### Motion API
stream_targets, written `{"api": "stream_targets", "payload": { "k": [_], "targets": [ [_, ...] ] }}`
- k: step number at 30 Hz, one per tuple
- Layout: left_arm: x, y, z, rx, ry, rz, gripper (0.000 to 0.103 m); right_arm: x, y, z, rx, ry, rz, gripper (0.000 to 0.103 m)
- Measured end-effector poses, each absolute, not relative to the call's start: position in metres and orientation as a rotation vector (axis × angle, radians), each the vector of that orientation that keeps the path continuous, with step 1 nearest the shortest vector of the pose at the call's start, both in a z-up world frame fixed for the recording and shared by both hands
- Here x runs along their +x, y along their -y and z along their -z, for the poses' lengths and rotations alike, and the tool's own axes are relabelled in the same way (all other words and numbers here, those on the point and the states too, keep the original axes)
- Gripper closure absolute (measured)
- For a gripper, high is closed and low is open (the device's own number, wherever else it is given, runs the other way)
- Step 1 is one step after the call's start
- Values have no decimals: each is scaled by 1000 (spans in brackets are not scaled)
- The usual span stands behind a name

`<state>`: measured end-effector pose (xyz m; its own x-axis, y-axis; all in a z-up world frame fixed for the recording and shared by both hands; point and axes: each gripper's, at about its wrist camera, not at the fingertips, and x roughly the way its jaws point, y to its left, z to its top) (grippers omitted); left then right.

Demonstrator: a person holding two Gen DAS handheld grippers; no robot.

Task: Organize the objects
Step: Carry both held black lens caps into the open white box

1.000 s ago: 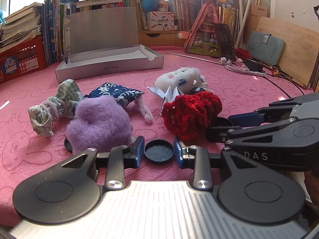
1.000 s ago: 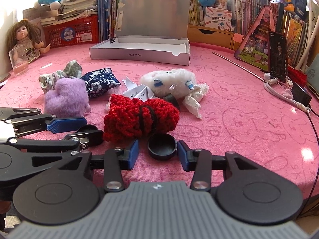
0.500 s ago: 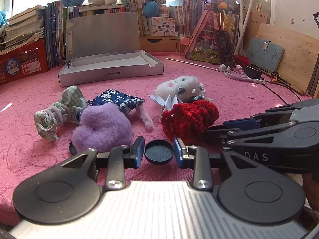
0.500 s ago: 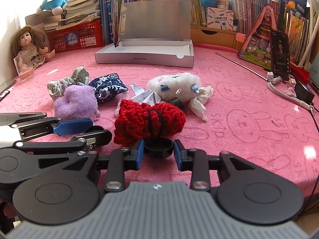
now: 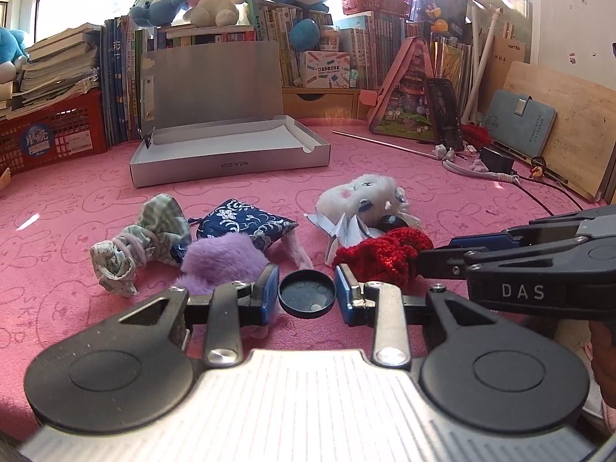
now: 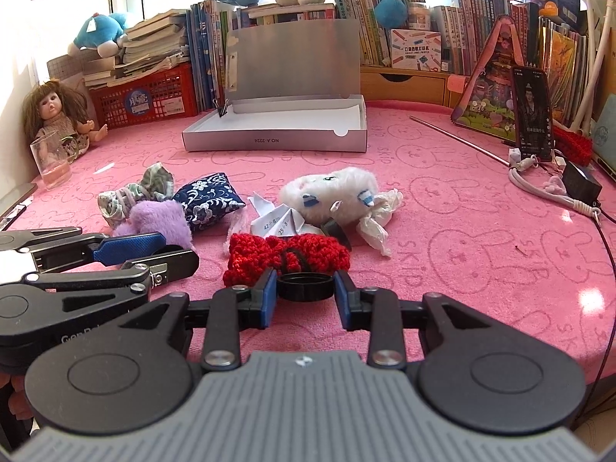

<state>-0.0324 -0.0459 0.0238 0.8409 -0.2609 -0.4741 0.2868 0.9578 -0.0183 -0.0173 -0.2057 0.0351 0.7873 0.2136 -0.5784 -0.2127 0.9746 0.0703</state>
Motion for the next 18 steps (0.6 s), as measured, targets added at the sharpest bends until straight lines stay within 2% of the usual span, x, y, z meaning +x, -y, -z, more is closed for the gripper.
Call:
{"api": "stream_targets", "payload": {
  "k": [18],
  "targets": [
    [19, 7, -68, 8, -439, 202, 66, 20, 216, -70, 22, -519, -201, 67]
  ]
}}
